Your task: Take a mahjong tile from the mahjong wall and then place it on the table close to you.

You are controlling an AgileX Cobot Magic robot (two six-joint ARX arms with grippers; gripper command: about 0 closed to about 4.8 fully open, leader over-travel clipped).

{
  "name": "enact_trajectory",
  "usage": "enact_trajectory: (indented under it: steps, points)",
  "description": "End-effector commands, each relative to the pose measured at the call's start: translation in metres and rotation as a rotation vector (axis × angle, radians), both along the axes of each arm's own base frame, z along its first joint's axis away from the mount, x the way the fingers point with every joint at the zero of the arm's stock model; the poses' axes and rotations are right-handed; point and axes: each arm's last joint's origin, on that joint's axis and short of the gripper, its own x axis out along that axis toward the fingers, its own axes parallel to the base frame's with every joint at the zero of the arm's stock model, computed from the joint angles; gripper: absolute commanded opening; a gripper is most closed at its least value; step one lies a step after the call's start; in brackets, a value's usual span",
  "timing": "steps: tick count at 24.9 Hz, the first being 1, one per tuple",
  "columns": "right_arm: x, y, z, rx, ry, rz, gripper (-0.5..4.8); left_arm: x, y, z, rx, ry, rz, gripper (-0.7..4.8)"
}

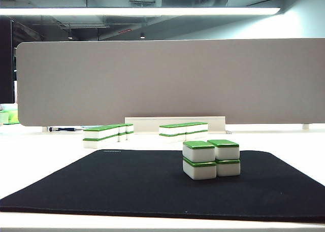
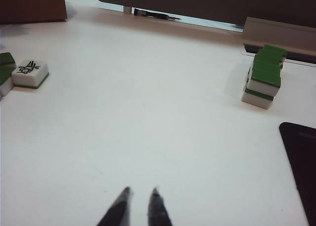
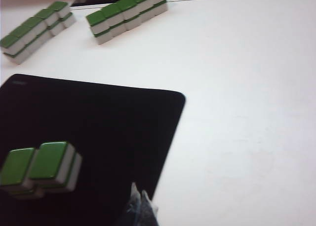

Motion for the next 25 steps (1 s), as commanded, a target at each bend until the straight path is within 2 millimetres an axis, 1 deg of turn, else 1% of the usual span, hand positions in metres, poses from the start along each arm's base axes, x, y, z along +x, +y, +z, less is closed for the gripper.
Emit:
enact_trajectory:
  steps: [1,6,10,19,24,25]
  points:
    - [-0.005,-0.002,-0.011,-0.03,-0.082,-0.069,-0.01,0.0,0.0,-0.001,-0.003,0.01,-0.006,0.49]
    - [-0.01,-0.004,-0.023,-0.053,-0.117,-0.132,-0.01,0.0,0.0,-0.001,-0.003,0.01,-0.006,0.49]
    - [-0.016,-0.005,-0.036,-0.055,-0.19,-0.158,-0.01,0.0,0.0,-0.001,-0.003,0.01,-0.006,0.49]
    - [-0.021,-0.006,-0.06,-0.049,-0.31,-0.187,-0.01,0.0,0.0,-0.001,-0.003,0.01,-0.006,0.49]
    - [-0.021,-0.007,-0.068,-0.054,-0.339,-0.219,-0.01,0.0,0.0,-0.001,-0.003,0.01,-0.006,0.49]
    - [-0.022,-0.007,-0.067,-0.056,-0.352,-0.234,-0.01,0.0,0.0,-0.001,-0.003,0.01,-0.006,0.49]
